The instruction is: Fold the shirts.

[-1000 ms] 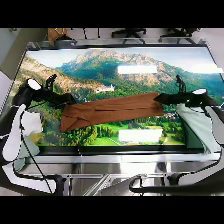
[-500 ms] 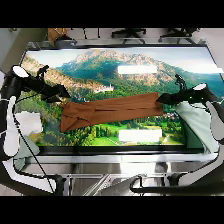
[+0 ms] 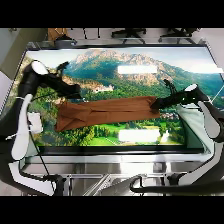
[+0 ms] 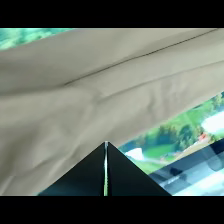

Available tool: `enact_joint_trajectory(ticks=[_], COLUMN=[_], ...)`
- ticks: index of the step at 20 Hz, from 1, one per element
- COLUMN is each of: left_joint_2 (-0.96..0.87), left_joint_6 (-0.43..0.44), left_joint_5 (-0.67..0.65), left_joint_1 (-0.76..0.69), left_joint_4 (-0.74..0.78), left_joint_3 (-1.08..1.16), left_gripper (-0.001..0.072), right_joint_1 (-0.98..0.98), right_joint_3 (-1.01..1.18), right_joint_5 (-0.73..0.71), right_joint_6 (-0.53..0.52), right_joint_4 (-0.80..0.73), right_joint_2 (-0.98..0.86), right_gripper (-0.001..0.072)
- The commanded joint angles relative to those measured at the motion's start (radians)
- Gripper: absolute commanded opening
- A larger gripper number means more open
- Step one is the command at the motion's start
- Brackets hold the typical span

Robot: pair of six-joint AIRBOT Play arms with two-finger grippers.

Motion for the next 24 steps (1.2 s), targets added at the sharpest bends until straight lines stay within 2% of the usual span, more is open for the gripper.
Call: enact_joint_trajectory(ticks=[1, 6, 9, 12, 15, 17, 20, 24], left_joint_2=[-0.068, -0.259, -0.386, -0.509, -0.598, -0.604, -0.604, -0.591], left_joint_6=[-0.019, -0.024, -0.024, -0.027, -0.062, -0.061, 0.005, 0.018], left_joint_5=[0.119, 0.333, 0.352, 0.364, 0.378, 0.42, 0.427, 0.398], left_joint_1=[-0.15, -0.366, -0.454, -0.518, -0.558, -0.561, -0.559, -0.555], left_joint_4=[-0.002, -0.165, -0.204, -0.26, -0.31, -0.365, -0.494, -0.525], left_joint_3=[0.002, 0.019, 0.151, 0.307, 0.416, 0.397, 0.356, 0.404], left_gripper=[0.0019, 0.0017, 0.0017, 0.0018, 0.0017, 0.0017, 0.0017, 0.0018], right_joint_1=[-0.033, -0.112, -0.116, -0.117, -0.117, -0.117, -0.117, -0.117], right_joint_3=[0.003, 0.003, 0.003, 0.003, 0.003, 0.003, 0.003, 0.003], right_joint_5=[0.084, 0.227, 0.23, 0.233, 0.282, 0.307, 0.309, 0.304], right_joint_6=[0.022, 0.076, 0.076, 0.077, 0.077, 0.1, 0.1, 0.107], right_joint_4=[0.034, 0.106, 0.114, 0.142, 0.223, 0.256, 0.256, 0.256], right_joint_2=[0.101, 0.354, 0.462, 0.495, 0.504, 0.507, 0.515, 0.516], right_gripper=[0.0018, 0.0018, 0.0018, 0.0019, 0.0019, 0.0019, 0.0019, 0.0019])
